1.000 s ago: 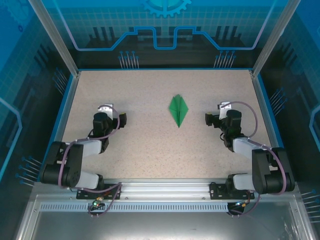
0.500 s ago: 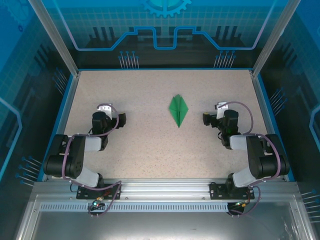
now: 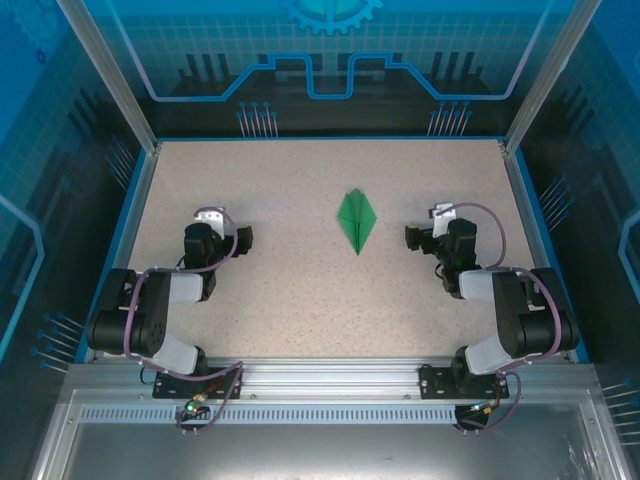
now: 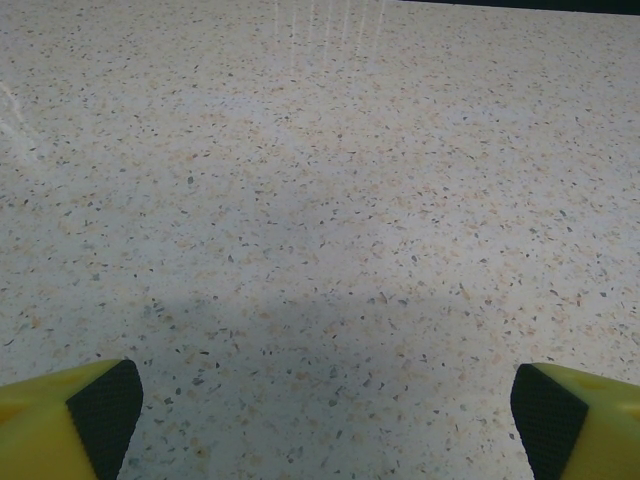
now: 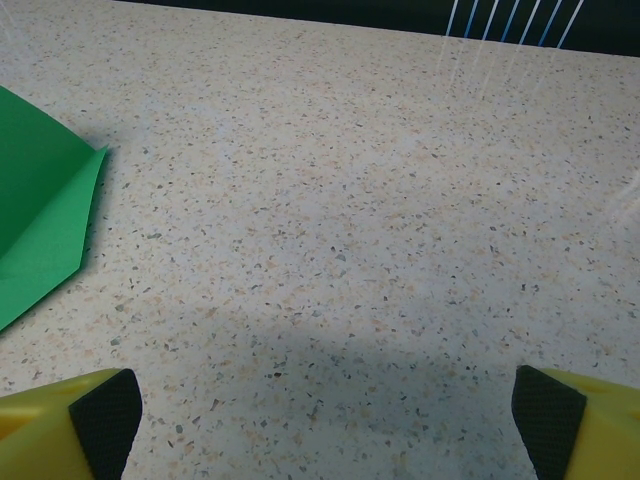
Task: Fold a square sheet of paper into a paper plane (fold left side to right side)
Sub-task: Reset both arms
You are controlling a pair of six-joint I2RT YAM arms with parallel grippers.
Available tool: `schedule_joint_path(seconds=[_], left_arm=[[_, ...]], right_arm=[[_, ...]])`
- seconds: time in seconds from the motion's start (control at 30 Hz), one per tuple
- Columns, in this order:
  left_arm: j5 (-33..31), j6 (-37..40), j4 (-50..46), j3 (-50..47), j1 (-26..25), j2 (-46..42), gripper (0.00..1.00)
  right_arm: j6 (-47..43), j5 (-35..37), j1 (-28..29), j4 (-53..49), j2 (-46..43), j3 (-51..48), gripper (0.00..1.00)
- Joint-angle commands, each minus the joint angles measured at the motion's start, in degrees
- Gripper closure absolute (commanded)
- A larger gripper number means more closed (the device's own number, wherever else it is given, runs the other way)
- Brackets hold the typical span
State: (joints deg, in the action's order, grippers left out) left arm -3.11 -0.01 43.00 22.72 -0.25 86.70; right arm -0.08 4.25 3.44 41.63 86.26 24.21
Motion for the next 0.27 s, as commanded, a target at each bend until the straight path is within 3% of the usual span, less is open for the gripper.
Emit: schedule_joint_path(seconds=[0.0,0.23], left_arm=[[1.2,-0.2,1.8,1.1,0.5,0.1,0.01],[1.2,-0.3,1.7,1.1,0.5,0.1,0.01]], right_arm=[[-0.5,0.4,0.5,1.6,0.0,0.5,0.01],[-0.6,-0.6,0.2,1.5,0.0,0.5,0.01]])
